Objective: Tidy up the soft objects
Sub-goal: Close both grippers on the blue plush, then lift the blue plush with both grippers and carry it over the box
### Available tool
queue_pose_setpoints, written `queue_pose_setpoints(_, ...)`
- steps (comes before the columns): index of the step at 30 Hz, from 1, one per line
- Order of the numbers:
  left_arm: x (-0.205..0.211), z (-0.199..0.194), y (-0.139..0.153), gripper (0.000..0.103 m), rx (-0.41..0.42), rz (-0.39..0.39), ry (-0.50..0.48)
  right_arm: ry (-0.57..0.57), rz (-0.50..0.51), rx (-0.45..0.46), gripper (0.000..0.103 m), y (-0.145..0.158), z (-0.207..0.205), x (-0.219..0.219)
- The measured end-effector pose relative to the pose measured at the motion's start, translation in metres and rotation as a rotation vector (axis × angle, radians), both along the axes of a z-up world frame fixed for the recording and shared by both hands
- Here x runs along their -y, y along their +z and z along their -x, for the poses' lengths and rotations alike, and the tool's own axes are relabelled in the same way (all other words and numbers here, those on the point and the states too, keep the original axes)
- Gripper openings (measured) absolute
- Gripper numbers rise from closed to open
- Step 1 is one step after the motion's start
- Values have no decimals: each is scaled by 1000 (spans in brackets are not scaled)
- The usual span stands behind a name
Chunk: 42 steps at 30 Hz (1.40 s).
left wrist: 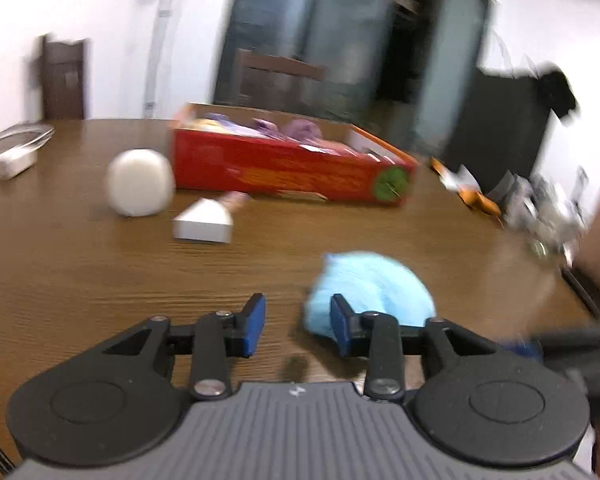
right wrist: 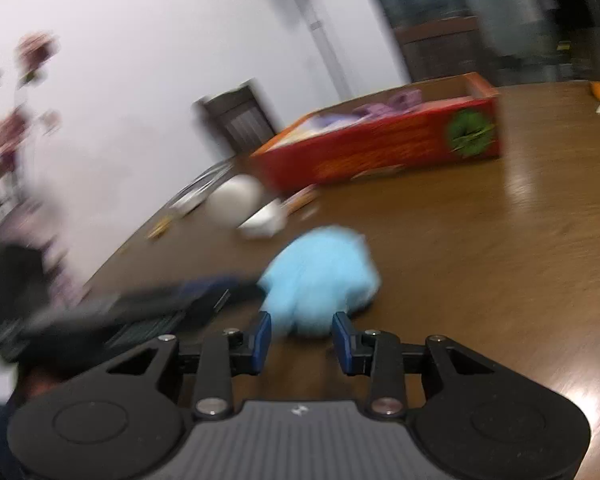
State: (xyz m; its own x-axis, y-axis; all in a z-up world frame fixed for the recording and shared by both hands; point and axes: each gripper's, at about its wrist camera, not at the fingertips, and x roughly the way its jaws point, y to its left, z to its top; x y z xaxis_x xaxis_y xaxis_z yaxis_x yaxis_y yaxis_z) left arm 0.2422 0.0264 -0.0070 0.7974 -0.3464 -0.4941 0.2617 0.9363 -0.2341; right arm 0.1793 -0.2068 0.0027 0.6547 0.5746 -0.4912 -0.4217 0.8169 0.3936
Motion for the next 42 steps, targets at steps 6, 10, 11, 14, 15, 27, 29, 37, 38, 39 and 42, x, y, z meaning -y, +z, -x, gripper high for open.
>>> queue_pose_setpoints(6, -20, 12, 7, 48, -44, 172, 30, -99, -37, 80, 41, 14, -11, 25)
queue_pose_setpoints(10, 11, 8, 1, 48, -78, 164, -46, -133, -94, 40, 54, 2, -49, 36)
queue_pose_setpoints(11, 17, 6, -2, 48, -84, 156, -54, -126, -113, 19, 54, -1, -58, 38)
queue_pose_setpoints(14, 24, -2, -7, 48, -100, 165, -64, -104, -150, -34, 54, -10, -72, 34)
queue_pose_setpoints(15, 24, -5, -8, 48, -109, 174, -65, -90, -149, -41, 53, -11, -76, 31)
queue_pose_setpoints(27, 27, -38, 16, 39, -83, 241, -127, -105, -124, -8, 36, 9, -80, 33)
queue_pose_setpoints(29, 33, -68, 37, 39, -55, 255, -171, -125, -126, 39, 36, 29, -95, 43)
queue_pose_setpoints(37, 84, -233, 78, 40, -122, 240, -236, -205, -29, 103, 35, 96, -240, 75)
queue_pose_setpoints(38, 89, -253, 75, 40, -147, 236, -222, -203, -1, 91, 35, 96, -260, 75)
queue_pose_setpoints(39, 93, -267, 72, 38, -160, 225, -217, -204, 10, 75, 35, 94, -276, 75)
queue_pose_setpoints(42, 97, -305, 60, 37, -201, 203, -191, -201, 57, 4, 35, 79, -328, 71)
